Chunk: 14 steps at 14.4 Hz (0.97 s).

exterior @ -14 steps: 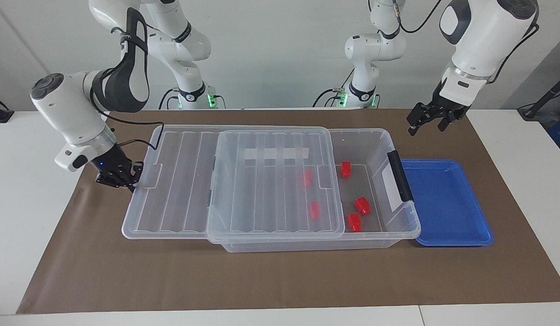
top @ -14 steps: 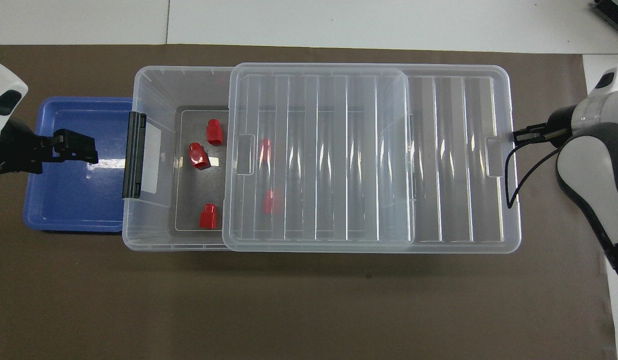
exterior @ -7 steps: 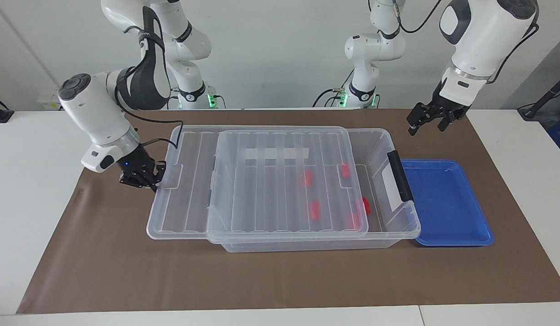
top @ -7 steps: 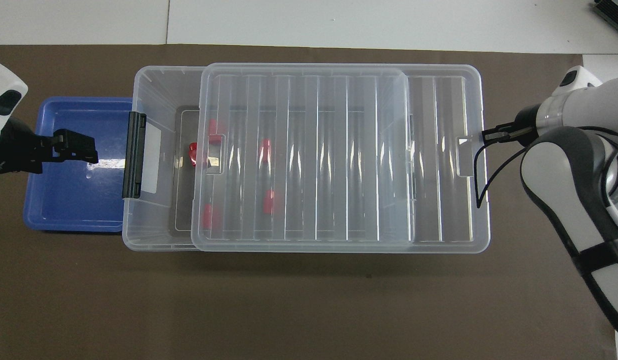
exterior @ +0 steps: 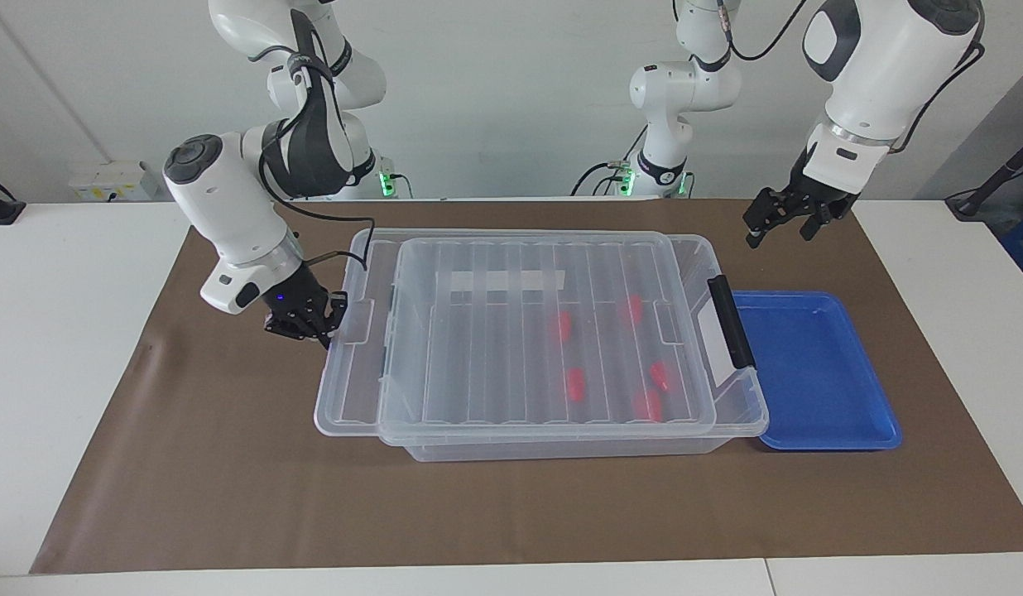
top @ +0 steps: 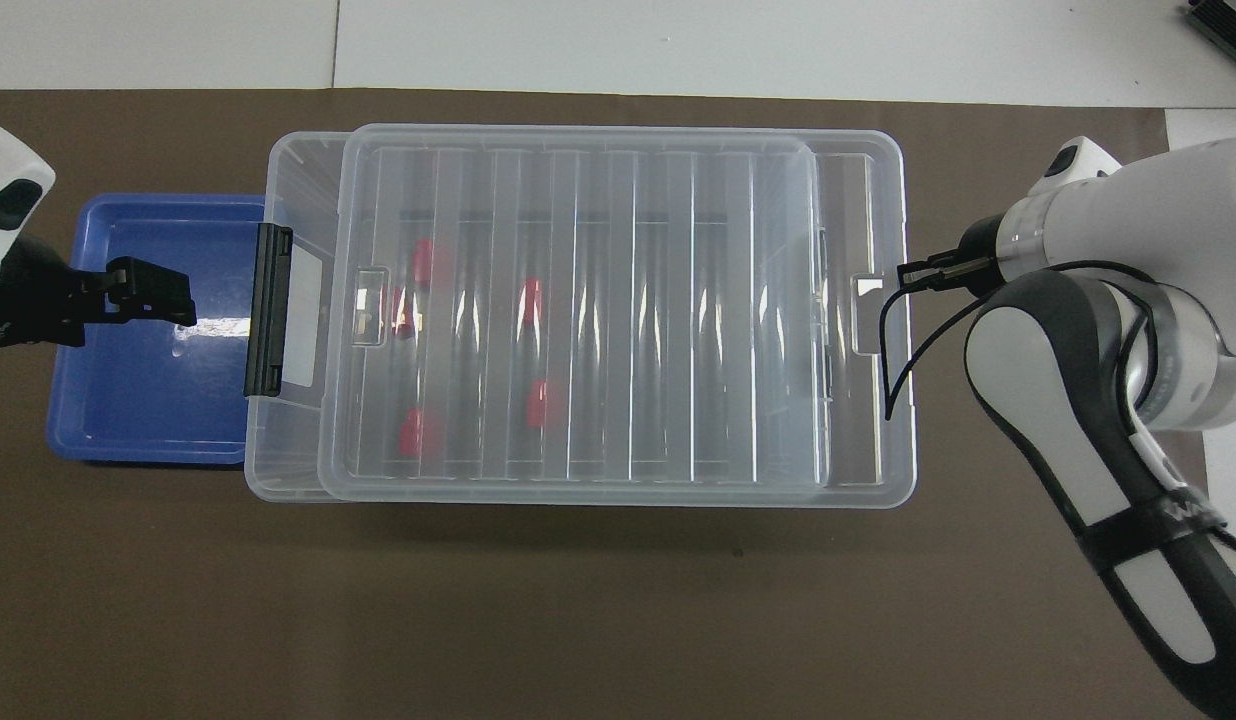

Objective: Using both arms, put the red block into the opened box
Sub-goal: 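Slide the clear lid toward the left gripper to close the box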

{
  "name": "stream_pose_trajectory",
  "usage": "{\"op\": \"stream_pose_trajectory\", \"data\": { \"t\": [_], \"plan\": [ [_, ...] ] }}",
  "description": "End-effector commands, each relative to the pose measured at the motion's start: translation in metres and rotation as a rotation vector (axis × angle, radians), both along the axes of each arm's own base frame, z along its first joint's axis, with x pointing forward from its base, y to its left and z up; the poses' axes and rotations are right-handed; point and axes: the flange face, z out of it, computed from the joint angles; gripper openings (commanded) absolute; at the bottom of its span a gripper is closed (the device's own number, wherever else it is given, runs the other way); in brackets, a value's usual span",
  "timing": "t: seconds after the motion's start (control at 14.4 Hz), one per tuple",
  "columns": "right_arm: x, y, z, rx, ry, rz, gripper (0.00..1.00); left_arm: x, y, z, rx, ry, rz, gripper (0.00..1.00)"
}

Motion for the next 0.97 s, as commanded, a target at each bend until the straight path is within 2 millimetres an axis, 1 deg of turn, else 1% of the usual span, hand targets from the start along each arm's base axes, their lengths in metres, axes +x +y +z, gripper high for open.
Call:
{"op": "stream_pose_trajectory", "data": {
  "t": [0.0, 0.14, 0.35, 0.42, 0.9],
  "plan": [
    [-0.001, 0.018, -0.003, 0.028, -0.001, -0.004, 0.0, -0.005, 0.001, 0.0, -0.02, -0.014, 0.015, 1.0],
    [-0.003, 0.029, -0.004, 0.032, 0.008, -0.018, 0.0, -0.005, 0.001, 0.0, -0.02, -0.014, 0.015, 1.0],
    [-0.004, 0.033, -0.003, 0.033, 0.008, -0.018, 0.0, -0.005, 0.001, 0.0, -0.02, -0.014, 0.015, 1.0],
    [-0.005, 0.039, -0.003, 0.033, 0.008, -0.007, 0.0, -0.005, 0.001, -0.001, -0.02, -0.012, 0.017, 1.0],
    [-0.006, 0.043, -0.003, 0.043, 0.012, -0.011, 0.0, -0.005, 0.001, 0.0, -0.02, -0.014, 0.017, 1.0]
  ]
}}
